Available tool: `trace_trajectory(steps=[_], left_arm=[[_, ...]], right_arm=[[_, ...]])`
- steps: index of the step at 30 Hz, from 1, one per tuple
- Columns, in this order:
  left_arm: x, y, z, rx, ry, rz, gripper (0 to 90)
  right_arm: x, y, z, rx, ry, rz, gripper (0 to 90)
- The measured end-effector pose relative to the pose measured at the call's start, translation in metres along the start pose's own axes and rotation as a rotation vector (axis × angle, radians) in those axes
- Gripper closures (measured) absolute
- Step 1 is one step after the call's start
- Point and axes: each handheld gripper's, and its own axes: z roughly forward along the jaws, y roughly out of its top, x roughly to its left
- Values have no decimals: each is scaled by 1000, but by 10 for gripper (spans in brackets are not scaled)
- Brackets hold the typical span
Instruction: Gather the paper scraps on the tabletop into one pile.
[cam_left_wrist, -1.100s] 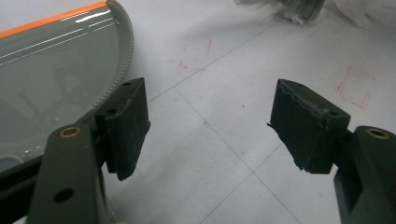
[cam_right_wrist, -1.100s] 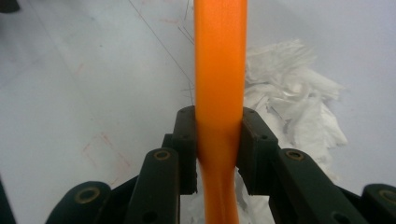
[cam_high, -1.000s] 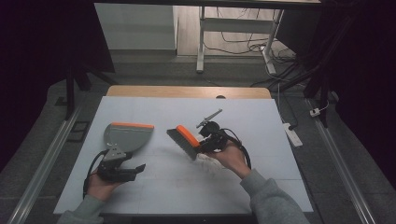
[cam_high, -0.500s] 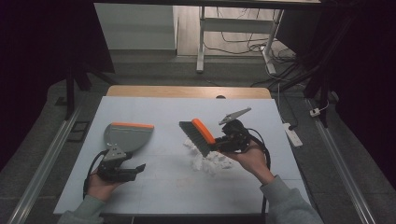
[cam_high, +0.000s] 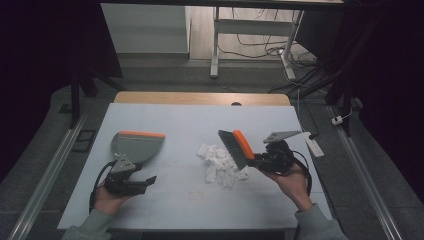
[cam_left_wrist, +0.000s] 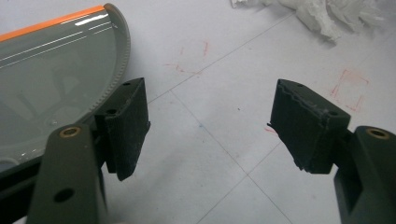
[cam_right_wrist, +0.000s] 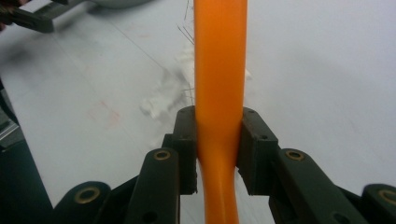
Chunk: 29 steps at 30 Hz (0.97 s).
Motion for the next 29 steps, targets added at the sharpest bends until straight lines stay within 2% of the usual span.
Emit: trace_trajectory(steps=[5, 9, 13, 20, 29], left_arm=[[-1, 1, 1, 0, -1, 1, 286], [-2, 1, 0, -3, -3, 5, 286], [-2, 2, 1, -2, -4, 7, 286], [-2, 2, 0, -8, -3, 6, 285], [-2, 2, -1, -14, -9, 9, 285]], right_arm=[[-11, -30, -12, -23, -46, 30, 711], [-17, -47, -20, -32, -88, 32, 711], [-24, -61, -27, -59, -103, 59, 711], [-27, -67, -28, -76, -121, 57, 711], [-27, -68, -30, -95, -114, 47, 711]])
